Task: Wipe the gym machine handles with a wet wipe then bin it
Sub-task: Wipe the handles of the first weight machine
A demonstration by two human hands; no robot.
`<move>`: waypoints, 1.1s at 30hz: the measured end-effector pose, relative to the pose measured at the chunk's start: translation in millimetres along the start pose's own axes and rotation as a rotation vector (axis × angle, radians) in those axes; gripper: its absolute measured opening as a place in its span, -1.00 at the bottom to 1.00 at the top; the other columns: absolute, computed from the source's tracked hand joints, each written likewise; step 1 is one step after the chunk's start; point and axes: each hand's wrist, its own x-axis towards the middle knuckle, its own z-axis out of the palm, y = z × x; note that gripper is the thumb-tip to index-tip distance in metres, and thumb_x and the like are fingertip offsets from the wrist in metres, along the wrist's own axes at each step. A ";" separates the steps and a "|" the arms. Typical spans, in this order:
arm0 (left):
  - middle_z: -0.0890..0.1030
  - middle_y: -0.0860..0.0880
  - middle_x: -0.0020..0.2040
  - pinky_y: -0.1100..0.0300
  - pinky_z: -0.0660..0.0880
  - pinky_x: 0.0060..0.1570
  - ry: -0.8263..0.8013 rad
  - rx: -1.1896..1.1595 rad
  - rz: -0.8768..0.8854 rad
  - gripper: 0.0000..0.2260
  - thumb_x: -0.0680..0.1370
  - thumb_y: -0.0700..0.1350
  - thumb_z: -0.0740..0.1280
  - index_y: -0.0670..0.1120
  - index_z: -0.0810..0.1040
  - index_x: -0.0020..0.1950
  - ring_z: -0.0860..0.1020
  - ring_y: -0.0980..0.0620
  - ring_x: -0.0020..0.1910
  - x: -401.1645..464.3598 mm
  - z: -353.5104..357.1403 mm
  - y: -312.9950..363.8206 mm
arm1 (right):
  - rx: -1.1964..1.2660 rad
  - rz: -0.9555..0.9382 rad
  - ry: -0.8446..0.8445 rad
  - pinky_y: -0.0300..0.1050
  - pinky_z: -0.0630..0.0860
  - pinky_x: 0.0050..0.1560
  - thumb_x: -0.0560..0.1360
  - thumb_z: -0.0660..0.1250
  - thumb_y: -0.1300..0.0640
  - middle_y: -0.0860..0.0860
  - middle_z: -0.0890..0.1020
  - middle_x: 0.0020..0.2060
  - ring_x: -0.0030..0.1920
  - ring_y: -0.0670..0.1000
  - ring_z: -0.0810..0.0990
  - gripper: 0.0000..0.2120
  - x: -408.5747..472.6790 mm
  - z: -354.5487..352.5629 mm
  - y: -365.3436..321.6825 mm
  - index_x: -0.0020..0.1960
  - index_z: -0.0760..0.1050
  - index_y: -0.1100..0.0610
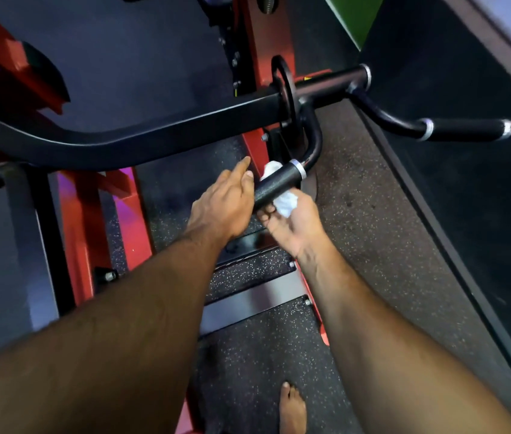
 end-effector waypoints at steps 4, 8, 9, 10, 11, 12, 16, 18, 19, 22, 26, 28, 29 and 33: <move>0.24 0.10 0.61 -0.12 0.26 0.46 0.003 -0.002 0.011 -0.56 0.71 0.21 -0.13 0.34 0.05 0.61 0.29 -0.04 0.55 0.2 -0.9 1.0 | -0.075 0.160 -0.033 -0.07 0.58 -0.19 0.60 0.07 0.22 0.09 0.62 -0.26 -0.25 0.03 0.56 -0.73 -9.6 7.8 41.5 -0.06 0.54 0.14; 0.25 0.09 0.60 -0.14 0.27 0.44 0.013 0.009 0.035 -0.56 0.71 0.21 -0.14 0.32 0.03 0.62 0.30 -0.03 0.54 -1.4 -1.9 2.1 | 0.058 0.044 0.043 -0.16 0.51 -0.25 0.63 0.11 0.21 0.04 0.70 -0.23 -0.24 -0.01 0.64 -0.75 -11.2 7.2 20.8 0.02 0.57 0.11; 0.24 0.07 0.61 -0.15 0.26 0.45 0.009 0.012 0.038 -0.56 0.71 0.22 -0.14 0.33 0.03 0.61 0.28 -0.03 0.55 -1.2 -1.9 1.7 | 0.098 0.000 0.082 -0.19 0.50 -0.30 0.63 0.12 0.19 0.02 0.70 -0.24 -0.28 -0.03 0.64 -0.77 -7.9 7.4 9.3 0.04 0.57 0.10; 0.22 0.06 0.63 -0.16 0.25 0.47 0.003 0.014 0.036 -0.56 0.71 0.23 -0.15 0.34 0.02 0.61 0.25 -0.02 0.57 -1.0 -2.0 1.2 | 0.118 -0.036 0.115 -0.22 0.50 -0.36 0.63 0.14 0.18 0.02 0.70 -0.27 -0.33 -0.05 0.63 -0.79 -5.7 8.2 -0.8 0.05 0.56 0.09; 0.21 0.05 0.63 -0.17 0.23 0.48 -0.004 0.015 0.033 -0.56 0.71 0.23 -0.16 0.34 0.02 0.61 0.23 -0.02 0.59 -0.6 -2.0 0.8 | 0.125 -0.057 0.140 -0.24 0.49 -0.40 0.64 0.15 0.17 0.01 0.70 -0.28 -0.37 -0.07 0.62 -0.80 -3.5 8.5 -7.9 0.05 0.57 0.10; 0.21 0.05 0.64 -0.17 0.22 0.48 -0.010 0.017 0.029 -0.56 0.71 0.24 -0.16 0.35 0.01 0.61 0.21 0.00 0.60 -0.3 -1.8 0.2 | 0.124 -0.059 0.146 -0.25 0.49 -0.42 0.64 0.16 0.16 0.01 0.70 -0.29 -0.39 -0.08 0.62 -0.79 -2.4 9.1 -11.6 0.05 0.57 0.12; 0.23 0.05 0.63 -0.19 0.23 0.49 -0.014 0.027 0.030 -0.56 0.70 0.24 -0.17 0.35 0.01 0.61 0.21 -0.01 0.60 0.8 -1.3 -0.8 | 0.082 -0.019 0.121 -0.26 0.43 -0.42 0.65 0.13 0.14 -0.02 0.66 -0.37 -0.46 -0.10 0.55 -0.77 -8.0 12.4 -5.7 -0.03 0.55 0.10; 0.25 0.06 0.62 -0.19 0.26 0.47 -0.012 0.025 0.028 -0.56 0.71 0.22 -0.15 0.34 0.02 0.61 0.25 -0.03 0.58 2.2 -1.5 -0.4 | 0.015 0.036 0.123 -0.23 0.45 -0.35 0.65 0.12 0.17 -0.01 0.68 -0.32 -0.40 -0.08 0.58 -0.76 -15.2 14.1 9.3 -0.02 0.56 0.08; 0.27 0.06 0.60 -0.18 0.29 0.45 -0.008 0.025 0.033 -0.56 0.71 0.21 -0.15 0.33 0.03 0.61 0.28 -0.04 0.56 2.6 -1.4 -0.2 | -0.014 0.075 0.115 -0.17 0.49 -0.28 0.65 0.10 0.19 0.02 0.68 -0.28 -0.34 -0.05 0.60 -0.76 -18.8 14.2 20.3 0.00 0.54 0.08; 0.32 0.07 0.54 -0.16 0.35 0.38 0.014 0.023 0.064 -0.56 0.71 0.19 -0.14 0.31 0.03 0.62 0.35 -0.03 0.50 1.8 -1.3 -0.6 | -0.068 0.177 0.081 -0.02 0.47 -0.15 0.65 0.02 0.22 0.09 0.58 -0.24 -0.26 0.02 0.53 -0.74 -29.2 22.1 51.3 -0.01 0.48 0.11; 0.34 0.05 0.52 -0.12 0.37 0.37 0.015 0.024 0.094 -0.55 0.72 0.18 -0.14 0.27 0.04 0.63 0.37 -0.02 0.47 1.4 -1.3 -1.7 | -0.176 0.241 0.088 -0.19 0.36 -0.38 0.67 -0.04 0.25 0.06 0.48 -0.35 -0.38 -0.02 0.42 -0.65 -39.9 35.1 68.4 -0.11 0.47 0.09; 0.33 0.05 0.53 -0.13 0.35 0.39 0.019 0.024 0.095 -0.56 0.72 0.17 -0.13 0.27 0.05 0.63 0.36 -0.04 0.48 1.4 -1.3 -1.7 | -0.204 0.205 0.111 -0.17 0.35 -0.37 0.64 -0.03 0.31 0.08 0.42 -0.38 -0.41 -0.01 0.36 -0.65 -39.7 34.9 68.7 -0.17 0.44 0.11; 0.33 0.05 0.53 -0.13 0.35 0.40 0.021 0.025 0.094 -0.56 0.72 0.17 -0.13 0.27 0.06 0.63 0.36 -0.04 0.49 2.0 -1.2 -2.1 | -0.204 0.175 0.125 -0.14 0.34 -0.33 0.63 -0.02 0.33 0.08 0.41 -0.40 -0.42 -0.01 0.35 -0.65 -37.9 33.6 66.4 -0.20 0.43 0.11; 0.35 0.06 0.53 -0.11 0.33 0.43 0.013 0.032 0.083 -0.56 0.72 0.17 -0.13 0.30 0.05 0.62 0.35 -0.03 0.50 3.3 -1.0 -1.9 | -0.085 0.023 0.204 -0.12 0.39 -0.31 0.60 0.07 0.34 0.09 0.59 -0.30 -0.34 0.01 0.51 -0.74 -25.6 24.5 26.7 -0.09 0.51 0.16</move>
